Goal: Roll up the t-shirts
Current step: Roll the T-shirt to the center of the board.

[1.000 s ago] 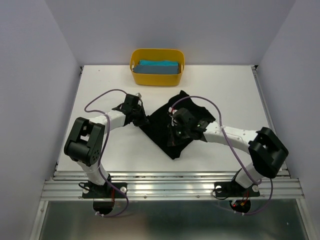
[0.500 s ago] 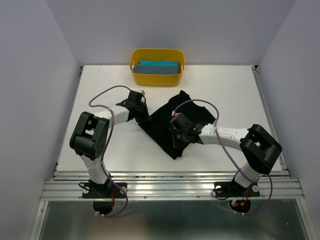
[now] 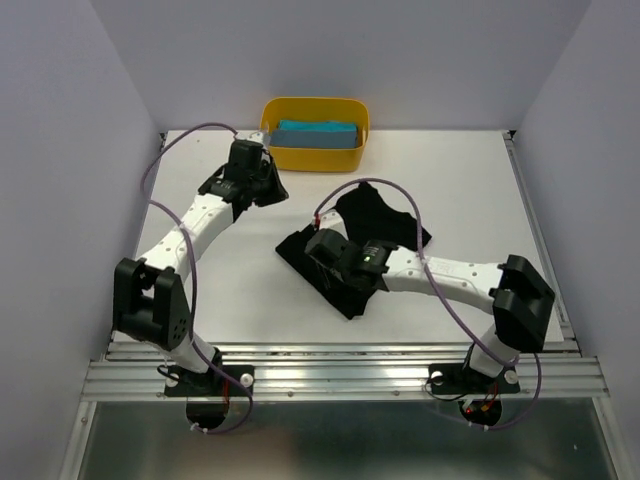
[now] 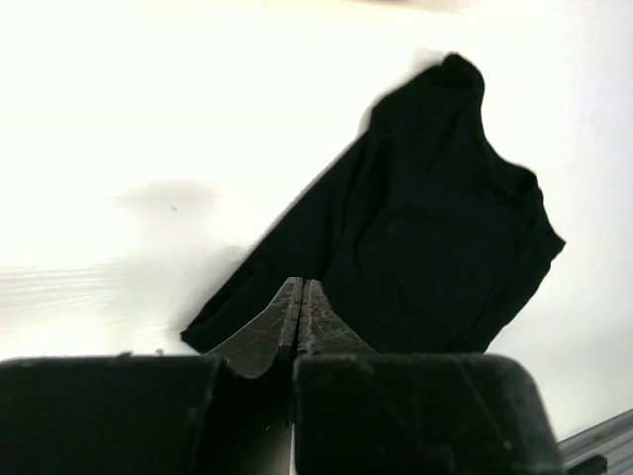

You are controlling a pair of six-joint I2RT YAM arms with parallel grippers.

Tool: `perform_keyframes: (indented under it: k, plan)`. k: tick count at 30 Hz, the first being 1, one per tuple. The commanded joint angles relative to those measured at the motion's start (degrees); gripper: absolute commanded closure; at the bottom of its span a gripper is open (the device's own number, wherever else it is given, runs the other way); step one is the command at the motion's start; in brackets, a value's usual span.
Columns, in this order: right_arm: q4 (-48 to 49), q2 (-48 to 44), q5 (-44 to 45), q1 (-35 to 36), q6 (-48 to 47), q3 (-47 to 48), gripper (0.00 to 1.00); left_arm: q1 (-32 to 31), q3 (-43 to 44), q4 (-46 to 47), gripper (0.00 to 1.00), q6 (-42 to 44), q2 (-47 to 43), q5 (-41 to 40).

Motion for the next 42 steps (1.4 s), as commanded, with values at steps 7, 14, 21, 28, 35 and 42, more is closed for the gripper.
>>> perform_keyframes:
  k: [7,14,21,28,35,42]
  plan:
    - [-2.0,11.3,12.8,6.4,-7.1,6.3,0.37,7.5,-8.3,-4.7,0.87,-2.5,-13.5,-3.4]
    - [-0.1,15.3,14.7,8.7,-8.7,5.5,0.35,9.1,-14.1,-4.4,0.86,-3.8,-17.6,-1.9]
    - [0.7,16.4,16.3,10.8,-7.8,4.8,0.35,9.2,-14.7,-4.7,0.86,-3.7,-17.7,-1.3]
    - [0.9,15.9,17.6,11.4,-6.5,4.8,0.35,9.1,-14.9,-4.5,0.86,-3.8,-17.8,-1.0]
    - [0.0,15.5,18.5,12.4,-6.4,5.9,0.29,9.1,-15.6,-3.9,0.86,-3.9,-17.8,-0.3]
    - [1.4,18.5,19.9,12.4,-6.8,3.4,0.27,9.1,-15.6,-3.6,0.86,-4.1,-17.5,0.3]
